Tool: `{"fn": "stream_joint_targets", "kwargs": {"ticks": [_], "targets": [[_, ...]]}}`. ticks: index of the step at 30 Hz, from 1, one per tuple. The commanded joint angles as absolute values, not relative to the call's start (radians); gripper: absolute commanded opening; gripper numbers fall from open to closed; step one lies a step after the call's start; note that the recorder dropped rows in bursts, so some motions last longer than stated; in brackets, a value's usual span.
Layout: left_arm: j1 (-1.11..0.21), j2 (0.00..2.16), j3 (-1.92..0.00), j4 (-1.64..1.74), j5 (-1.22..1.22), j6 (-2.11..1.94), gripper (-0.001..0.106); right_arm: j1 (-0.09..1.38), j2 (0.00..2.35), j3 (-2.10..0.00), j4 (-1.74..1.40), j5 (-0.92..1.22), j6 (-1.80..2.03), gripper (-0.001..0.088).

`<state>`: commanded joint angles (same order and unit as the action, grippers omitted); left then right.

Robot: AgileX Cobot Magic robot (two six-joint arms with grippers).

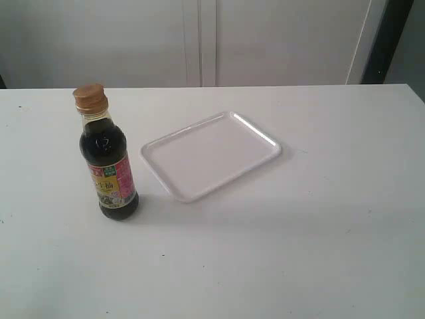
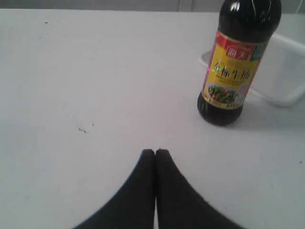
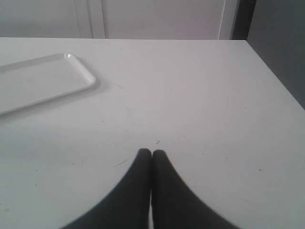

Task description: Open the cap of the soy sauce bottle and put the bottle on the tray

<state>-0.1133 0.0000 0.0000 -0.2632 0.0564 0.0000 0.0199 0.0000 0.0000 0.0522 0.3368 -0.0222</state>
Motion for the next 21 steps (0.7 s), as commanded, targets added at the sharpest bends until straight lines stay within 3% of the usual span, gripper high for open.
{"fn": "stream_joint_targets", "kwargs": {"ticks": [8,15,18,21], "targets": [[-0.113,0.000,0.000,-0.358,-0.223,-0.182,0.000,0.020,0.000,0.000,0.052,0.337,-0.022,0.0000],[-0.113,0.004,-0.082,-0.221,-0.278,-0.212,0.000,0.020,0.000,0.000,0.052,0.337,-0.022,0.0000],[-0.113,0.079,-0.142,-0.188,-0.367,-0.208,0.000,0.020,0.000,0.000,0.052,0.337,-0.022,0.0000],[-0.113,0.225,-0.240,-0.065,-0.272,-0.207,0.000,0.020,0.000,0.000,0.050,0.337,-0.022,0.0000]]}}
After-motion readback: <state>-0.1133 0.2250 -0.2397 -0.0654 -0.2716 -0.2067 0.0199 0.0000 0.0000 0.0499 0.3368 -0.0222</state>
